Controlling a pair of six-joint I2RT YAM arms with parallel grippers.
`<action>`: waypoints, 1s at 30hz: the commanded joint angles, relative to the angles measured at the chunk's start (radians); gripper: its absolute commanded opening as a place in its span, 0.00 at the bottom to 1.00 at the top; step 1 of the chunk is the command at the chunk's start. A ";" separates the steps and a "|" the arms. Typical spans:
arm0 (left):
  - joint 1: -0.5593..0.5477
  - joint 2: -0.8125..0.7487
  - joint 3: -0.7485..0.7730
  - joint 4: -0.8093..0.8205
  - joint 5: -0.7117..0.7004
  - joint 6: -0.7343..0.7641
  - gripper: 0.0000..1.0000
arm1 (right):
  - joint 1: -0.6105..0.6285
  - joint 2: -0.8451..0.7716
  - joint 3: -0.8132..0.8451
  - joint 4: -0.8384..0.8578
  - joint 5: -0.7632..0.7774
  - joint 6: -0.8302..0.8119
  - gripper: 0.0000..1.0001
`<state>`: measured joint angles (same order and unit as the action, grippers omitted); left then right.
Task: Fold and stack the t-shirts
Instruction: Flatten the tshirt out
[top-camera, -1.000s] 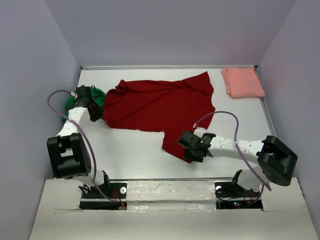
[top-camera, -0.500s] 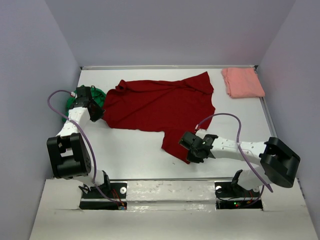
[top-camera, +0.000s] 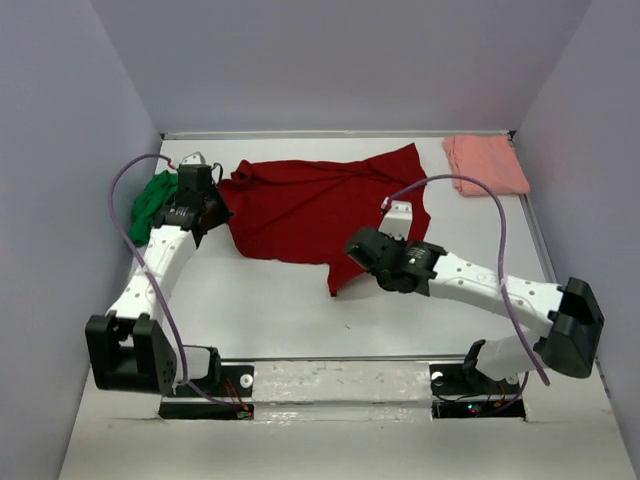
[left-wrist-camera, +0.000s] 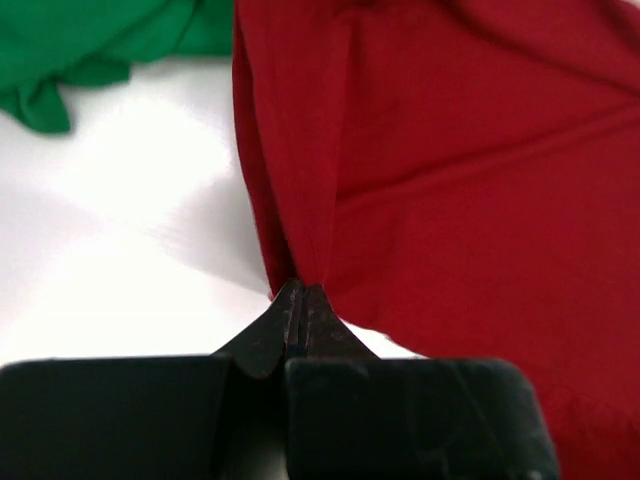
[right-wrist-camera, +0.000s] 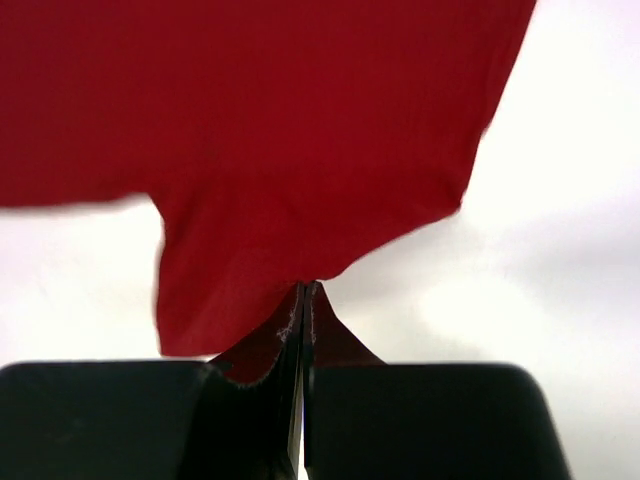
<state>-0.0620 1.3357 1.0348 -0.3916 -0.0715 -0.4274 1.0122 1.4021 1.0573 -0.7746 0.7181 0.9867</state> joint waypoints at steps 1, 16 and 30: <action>-0.068 -0.190 0.125 0.010 -0.088 0.088 0.00 | -0.115 -0.175 0.083 0.327 0.314 -0.602 0.00; -0.125 -0.503 0.225 0.040 -0.073 0.226 0.00 | -0.399 -0.370 0.522 0.705 0.328 -1.477 0.00; -0.127 -0.699 0.401 0.123 0.147 0.323 0.00 | -0.399 -0.548 0.906 0.376 -0.021 -1.390 0.00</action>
<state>-0.1902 0.6266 1.3575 -0.3676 0.0093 -0.1699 0.6212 0.8509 1.8954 -0.2703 0.9043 -0.4667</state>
